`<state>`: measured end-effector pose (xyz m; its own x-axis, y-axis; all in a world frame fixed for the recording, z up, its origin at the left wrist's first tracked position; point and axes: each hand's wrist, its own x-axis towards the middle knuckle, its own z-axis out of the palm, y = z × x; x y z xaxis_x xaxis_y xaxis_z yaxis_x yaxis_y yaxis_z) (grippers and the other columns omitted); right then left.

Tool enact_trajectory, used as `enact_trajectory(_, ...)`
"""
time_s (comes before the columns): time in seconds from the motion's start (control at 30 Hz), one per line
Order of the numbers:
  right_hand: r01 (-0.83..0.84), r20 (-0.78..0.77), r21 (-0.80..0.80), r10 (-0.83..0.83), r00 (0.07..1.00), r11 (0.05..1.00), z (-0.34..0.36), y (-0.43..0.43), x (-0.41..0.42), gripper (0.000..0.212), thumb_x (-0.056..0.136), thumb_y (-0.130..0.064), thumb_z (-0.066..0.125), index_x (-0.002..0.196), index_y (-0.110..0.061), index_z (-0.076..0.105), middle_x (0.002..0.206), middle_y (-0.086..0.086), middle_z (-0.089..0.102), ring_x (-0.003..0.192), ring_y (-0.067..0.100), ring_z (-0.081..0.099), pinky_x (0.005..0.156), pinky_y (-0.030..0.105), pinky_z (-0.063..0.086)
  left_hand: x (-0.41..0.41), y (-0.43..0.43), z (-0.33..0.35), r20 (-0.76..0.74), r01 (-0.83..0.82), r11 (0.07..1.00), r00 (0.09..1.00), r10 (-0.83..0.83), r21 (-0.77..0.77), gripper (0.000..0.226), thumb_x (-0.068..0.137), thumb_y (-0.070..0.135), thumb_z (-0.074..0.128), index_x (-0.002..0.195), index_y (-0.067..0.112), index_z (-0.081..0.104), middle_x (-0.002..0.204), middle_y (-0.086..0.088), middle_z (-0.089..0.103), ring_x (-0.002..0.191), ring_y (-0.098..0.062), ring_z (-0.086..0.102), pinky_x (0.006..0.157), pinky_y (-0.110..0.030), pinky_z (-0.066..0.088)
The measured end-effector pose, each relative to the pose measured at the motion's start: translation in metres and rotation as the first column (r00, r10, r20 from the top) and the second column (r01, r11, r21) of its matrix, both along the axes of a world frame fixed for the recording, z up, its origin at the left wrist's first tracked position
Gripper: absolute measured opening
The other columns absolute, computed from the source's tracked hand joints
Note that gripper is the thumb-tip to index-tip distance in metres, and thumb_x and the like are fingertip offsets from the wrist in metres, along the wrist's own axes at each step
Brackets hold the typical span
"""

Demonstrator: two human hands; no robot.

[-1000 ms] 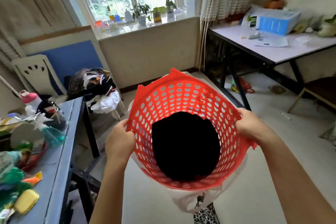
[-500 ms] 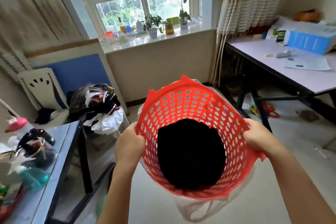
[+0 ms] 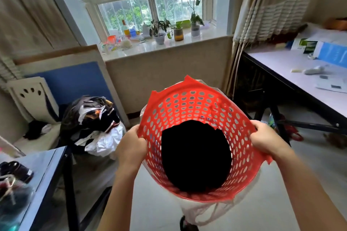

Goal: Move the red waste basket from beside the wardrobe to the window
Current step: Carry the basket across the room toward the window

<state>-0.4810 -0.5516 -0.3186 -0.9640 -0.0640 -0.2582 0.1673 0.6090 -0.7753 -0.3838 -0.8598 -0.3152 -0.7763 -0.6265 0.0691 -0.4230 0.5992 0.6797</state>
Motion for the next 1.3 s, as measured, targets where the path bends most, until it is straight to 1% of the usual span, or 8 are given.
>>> enact_trajectory(0.1, 0.02, 0.01, 0.009, -0.02, 1.0, 1.0, -0.007, -0.012, -0.047, 0.039, 0.092, -0.011, 0.043, 0.13, -0.013, 0.051, 0.1, 0.009, 0.064, 0.084, 0.028, 0.065, 0.068, 0.038, 0.055, -0.053, -0.017, -0.008, 0.017, 0.024, 1.0, 1.0, -0.024, 0.012, 0.041, 0.085, 0.009, 0.052, 0.119, 0.025, 0.067, 0.11, -0.003, 0.074, 0.101, -0.031, 0.065, 0.082, -0.038, 0.05)
enact_trajectory(0.27, 0.041, 0.013, 0.032, -0.041, 0.999, 0.999, -0.02, -0.04, -0.139, 0.039, 0.093, -0.01, 0.042, 0.13, -0.015, 0.052, 0.089, 0.001, 0.061, 0.079, 0.023, 0.063, 0.056, 0.029, 0.048, -0.152, -0.046, -0.024, 0.003, 0.038, 0.999, 0.999, -0.038, 0.029, 0.041, 0.082, 0.008, 0.052, 0.115, 0.024, 0.069, 0.106, -0.005, 0.075, 0.1, -0.034, 0.066, 0.081, -0.037, 0.049)
enact_trajectory(0.4, 0.056, -0.001, 0.066, -0.056, 0.998, 0.996, -0.021, -0.071, -0.215, 0.039, 0.092, -0.008, 0.044, 0.13, -0.014, 0.053, 0.098, 0.007, 0.062, 0.09, 0.028, 0.062, 0.071, 0.034, 0.05, -0.23, -0.078, -0.028, 0.014, 0.032, 0.998, 0.999, -0.032, 0.046, 0.046, 0.082, 0.008, 0.05, 0.121, 0.027, 0.068, 0.109, -0.004, 0.075, 0.103, -0.033, 0.066, 0.087, -0.042, 0.051)
enact_trajectory(0.5, 0.066, -0.012, 0.076, -0.065, 0.998, 0.995, -0.023, -0.093, -0.267, 0.038, 0.09, -0.007, 0.047, 0.126, -0.015, 0.056, 0.098, 0.007, 0.063, 0.09, 0.027, 0.061, 0.073, 0.035, 0.05, -0.279, -0.101, -0.029, 0.009, 0.029, 0.999, 1.0, -0.029, 0.043, 0.046, 0.083, 0.009, 0.05, 0.121, 0.028, 0.067, 0.109, -0.003, 0.075, 0.103, -0.033, 0.066, 0.085, -0.04, 0.051)
enact_trajectory(0.63, 0.08, -0.029, 0.075, -0.078, 0.997, 0.994, -0.023, -0.122, -0.322, 0.039, 0.087, -0.008, 0.05, 0.123, -0.018, 0.059, 0.097, 0.006, 0.065, 0.087, 0.026, 0.062, 0.064, 0.031, 0.047, -0.332, -0.128, -0.024, 0.01, 0.024, 0.999, 1.0, -0.025, 0.039, 0.04, 0.084, 0.012, 0.05, 0.117, 0.027, 0.068, 0.104, -0.002, 0.076, 0.098, -0.033, 0.066, 0.082, -0.041, 0.053)
enact_trajectory(0.87, 0.059, -0.06, 0.042, -0.057, 0.997, 0.997, -0.021, -0.169, -0.414, 0.037, 0.086, -0.009, 0.051, 0.121, -0.016, 0.06, 0.095, 0.004, 0.064, 0.087, 0.025, 0.062, 0.064, 0.031, 0.046, -0.412, -0.174, -0.018, -0.009, 0.009, 1.0, 1.0, -0.009, 0.025, 0.036, 0.085, 0.008, 0.05, 0.109, 0.026, 0.07, 0.099, -0.001, 0.076, 0.092, -0.032, 0.065, 0.074, -0.036, 0.049)
enact_trajectory(1.07, 0.046, -0.028, 0.042, -0.045, 0.999, 0.998, -0.029, -0.198, -0.479, 0.038, 0.085, -0.009, 0.05, 0.121, -0.019, 0.06, 0.084, -0.001, 0.065, 0.071, 0.016, 0.064, 0.054, 0.027, 0.048, -0.464, -0.198, -0.019, 0.01, -0.004, 1.0, 1.0, 0.004, 0.024, 0.035, 0.086, 0.009, 0.048, 0.109, 0.026, 0.07, 0.099, 0.002, 0.075, 0.092, -0.03, 0.065, 0.079, -0.039, 0.052)
enact_trajectory(1.3, -0.011, -0.007, 0.071, 0.011, 1.0, 0.997, -0.047, -0.245, -0.587, 0.041, 0.083, -0.006, 0.044, 0.116, -0.02, 0.062, 0.094, 0.006, 0.07, 0.077, 0.025, 0.068, 0.062, 0.038, 0.058, -0.553, -0.238, -0.034, 0.032, -0.072, 0.997, 0.997, 0.072, 0.028, 0.03, 0.091, 0.017, 0.05, 0.111, 0.029, 0.069, 0.103, 0.004, 0.075, 0.094, -0.029, 0.066, 0.081, -0.04, 0.053)
